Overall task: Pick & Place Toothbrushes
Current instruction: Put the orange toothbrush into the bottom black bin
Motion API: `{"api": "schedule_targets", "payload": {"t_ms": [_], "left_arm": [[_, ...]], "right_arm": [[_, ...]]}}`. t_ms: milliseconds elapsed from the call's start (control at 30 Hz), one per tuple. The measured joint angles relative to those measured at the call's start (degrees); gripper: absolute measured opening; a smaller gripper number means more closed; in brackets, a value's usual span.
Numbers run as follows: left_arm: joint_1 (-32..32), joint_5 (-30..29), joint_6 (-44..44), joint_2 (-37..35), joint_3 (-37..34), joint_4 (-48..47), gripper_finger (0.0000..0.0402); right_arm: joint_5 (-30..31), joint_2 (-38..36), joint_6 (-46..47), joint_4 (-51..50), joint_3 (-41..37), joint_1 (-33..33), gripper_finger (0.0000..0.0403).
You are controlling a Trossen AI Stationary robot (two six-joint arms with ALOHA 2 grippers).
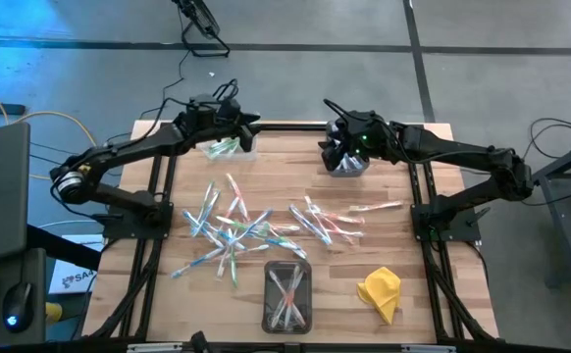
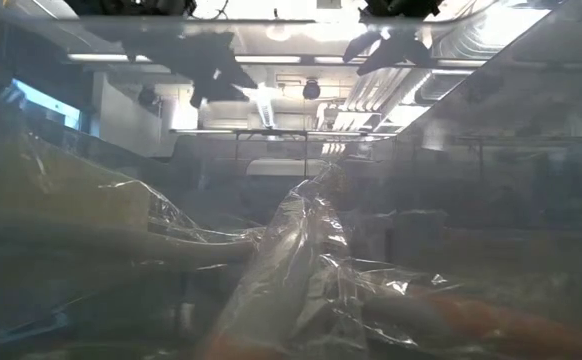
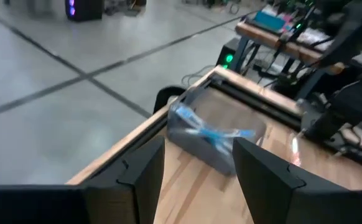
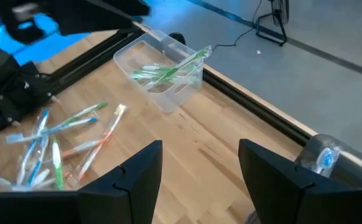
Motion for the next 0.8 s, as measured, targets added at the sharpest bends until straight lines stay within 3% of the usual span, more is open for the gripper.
{"api": "schedule_targets", "payload": {"t_ms": [300,800], "left_arm": [[0.11,3.67,-0.96,-6.55,0.02,-0.49,0.0187],[0.13,3.62,-1.44,-6.66,0.02,-2.60,0.0187]], "right_arm": [[0.13,0.00,-0.54,0.02,0.00,0.81,0.0204],[-0.01,0.00,-8.13,2.89,0.00,0.72,0.0204]]}}
